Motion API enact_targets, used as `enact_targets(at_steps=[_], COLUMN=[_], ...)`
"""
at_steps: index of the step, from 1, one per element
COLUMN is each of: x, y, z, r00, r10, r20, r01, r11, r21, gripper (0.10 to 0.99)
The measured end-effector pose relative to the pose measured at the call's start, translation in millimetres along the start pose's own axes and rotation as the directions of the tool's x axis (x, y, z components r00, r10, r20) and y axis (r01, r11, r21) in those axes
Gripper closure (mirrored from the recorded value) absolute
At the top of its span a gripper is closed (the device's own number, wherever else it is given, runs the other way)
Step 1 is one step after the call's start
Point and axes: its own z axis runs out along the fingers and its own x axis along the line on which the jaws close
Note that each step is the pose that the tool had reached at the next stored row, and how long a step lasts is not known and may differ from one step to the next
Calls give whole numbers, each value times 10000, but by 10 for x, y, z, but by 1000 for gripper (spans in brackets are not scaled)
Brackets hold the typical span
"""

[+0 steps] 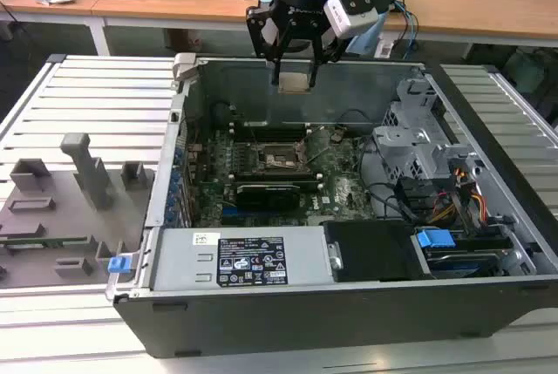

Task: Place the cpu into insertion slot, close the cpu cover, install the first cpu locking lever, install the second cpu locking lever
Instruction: 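Place the cpu into insertion slot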

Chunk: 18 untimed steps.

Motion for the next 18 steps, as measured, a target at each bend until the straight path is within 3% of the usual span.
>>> enact_targets(at_steps=[18], x=[0], y=[0], z=[0], r00=[9995], r10=[321], r20=[29], r01=[-321], r11=[9995], r21=[-7], gripper=[549])
